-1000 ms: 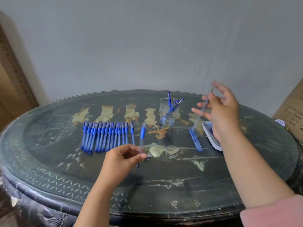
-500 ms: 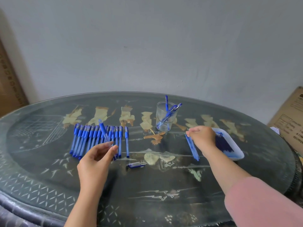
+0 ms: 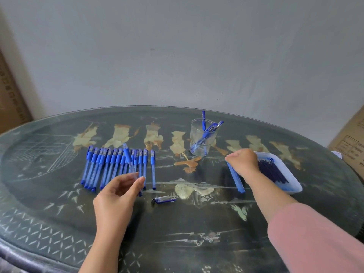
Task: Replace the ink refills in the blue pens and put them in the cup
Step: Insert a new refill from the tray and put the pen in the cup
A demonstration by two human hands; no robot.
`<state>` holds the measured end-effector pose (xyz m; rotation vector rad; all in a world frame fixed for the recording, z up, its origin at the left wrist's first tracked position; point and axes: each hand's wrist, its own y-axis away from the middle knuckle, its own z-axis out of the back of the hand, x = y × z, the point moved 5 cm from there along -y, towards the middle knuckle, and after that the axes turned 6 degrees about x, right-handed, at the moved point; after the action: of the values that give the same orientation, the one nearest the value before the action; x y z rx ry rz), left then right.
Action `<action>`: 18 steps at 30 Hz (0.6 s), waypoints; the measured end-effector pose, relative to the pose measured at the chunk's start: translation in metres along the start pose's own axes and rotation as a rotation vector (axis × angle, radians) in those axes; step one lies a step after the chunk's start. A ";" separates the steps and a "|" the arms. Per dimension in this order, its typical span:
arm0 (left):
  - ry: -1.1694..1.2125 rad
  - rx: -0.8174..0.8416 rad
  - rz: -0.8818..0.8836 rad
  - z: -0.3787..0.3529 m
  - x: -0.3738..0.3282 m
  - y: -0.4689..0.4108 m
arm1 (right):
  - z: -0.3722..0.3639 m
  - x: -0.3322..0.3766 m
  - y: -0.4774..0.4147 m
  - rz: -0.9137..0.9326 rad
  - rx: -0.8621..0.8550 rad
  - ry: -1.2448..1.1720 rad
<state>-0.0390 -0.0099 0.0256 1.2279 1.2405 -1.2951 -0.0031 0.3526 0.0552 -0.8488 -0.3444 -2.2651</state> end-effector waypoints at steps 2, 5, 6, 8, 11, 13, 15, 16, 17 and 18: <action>-0.018 0.011 -0.002 -0.001 -0.001 0.000 | -0.003 -0.001 0.000 -0.020 0.012 0.010; -0.049 0.020 -0.003 -0.002 -0.001 0.000 | -0.007 -0.001 0.000 -0.018 0.021 0.028; -0.056 0.023 -0.004 -0.002 -0.002 0.000 | -0.007 -0.001 -0.001 -0.014 0.016 0.037; -0.064 0.029 -0.005 -0.003 -0.002 0.000 | -0.007 0.000 0.000 -0.009 0.007 0.052; -0.074 0.031 0.001 -0.003 -0.003 0.000 | -0.006 0.000 -0.002 0.008 -0.005 0.068; -0.076 0.030 0.000 -0.003 -0.004 0.001 | -0.006 0.001 -0.002 0.010 -0.005 0.077; -0.071 0.030 0.002 -0.003 -0.004 0.001 | -0.007 0.001 -0.003 0.011 -0.008 0.089; -0.068 0.030 0.004 -0.003 -0.004 0.001 | -0.007 0.000 -0.004 0.011 -0.008 0.096; -0.070 0.031 0.005 -0.003 -0.004 0.001 | -0.007 0.000 -0.004 0.011 -0.004 0.102; -0.073 0.031 0.003 -0.003 -0.004 0.001 | -0.007 0.000 -0.005 0.014 -0.003 0.108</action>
<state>-0.0377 -0.0069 0.0295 1.1931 1.1698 -1.3495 -0.0098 0.3529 0.0495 -0.7245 -0.2849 -2.2885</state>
